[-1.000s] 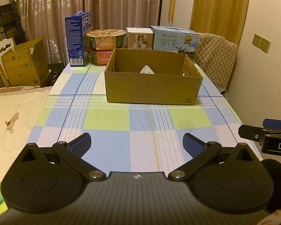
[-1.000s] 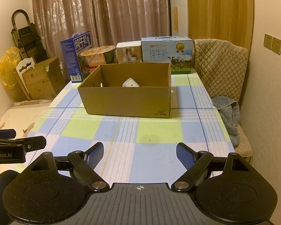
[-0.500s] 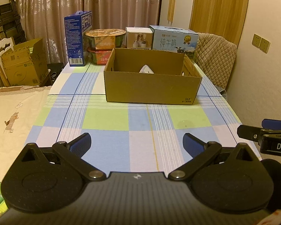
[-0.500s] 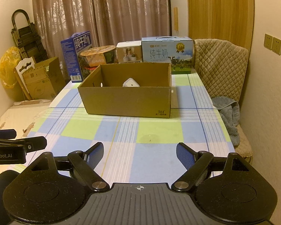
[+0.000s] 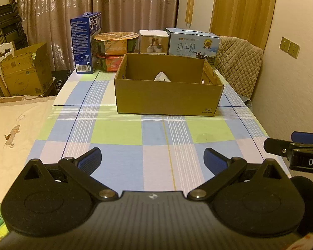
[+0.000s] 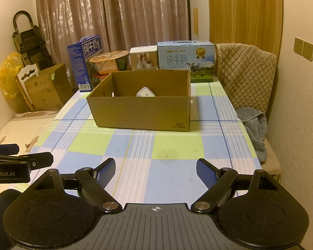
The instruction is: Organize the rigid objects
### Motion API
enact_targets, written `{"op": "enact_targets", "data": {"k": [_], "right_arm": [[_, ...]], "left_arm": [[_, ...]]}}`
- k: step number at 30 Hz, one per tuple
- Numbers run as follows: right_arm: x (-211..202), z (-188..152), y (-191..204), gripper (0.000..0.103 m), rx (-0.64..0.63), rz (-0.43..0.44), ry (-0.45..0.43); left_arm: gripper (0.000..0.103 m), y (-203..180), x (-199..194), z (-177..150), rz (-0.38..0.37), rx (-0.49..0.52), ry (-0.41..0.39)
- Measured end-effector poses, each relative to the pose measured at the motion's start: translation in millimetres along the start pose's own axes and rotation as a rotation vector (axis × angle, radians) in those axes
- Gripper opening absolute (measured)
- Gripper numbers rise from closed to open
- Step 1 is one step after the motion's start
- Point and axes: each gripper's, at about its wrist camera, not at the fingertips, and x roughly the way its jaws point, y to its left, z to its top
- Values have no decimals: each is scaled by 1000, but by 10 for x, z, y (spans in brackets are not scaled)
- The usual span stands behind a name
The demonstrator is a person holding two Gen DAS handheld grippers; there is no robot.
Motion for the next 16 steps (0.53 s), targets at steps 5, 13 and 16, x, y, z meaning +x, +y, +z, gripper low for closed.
{"op": "enact_targets", "data": {"k": [5,13,16], "right_arm": [[1,1,0,82,1,0,0],[-5,0,1,82,2,0,0],[-4,1,-1,82,2,0,0]], "left_arm": [[102,-1,2,0,0,1,-1],[102,0,-10,-12,-6,-5,-8],[102,4,-20,-8,1,-9,-17]]}}
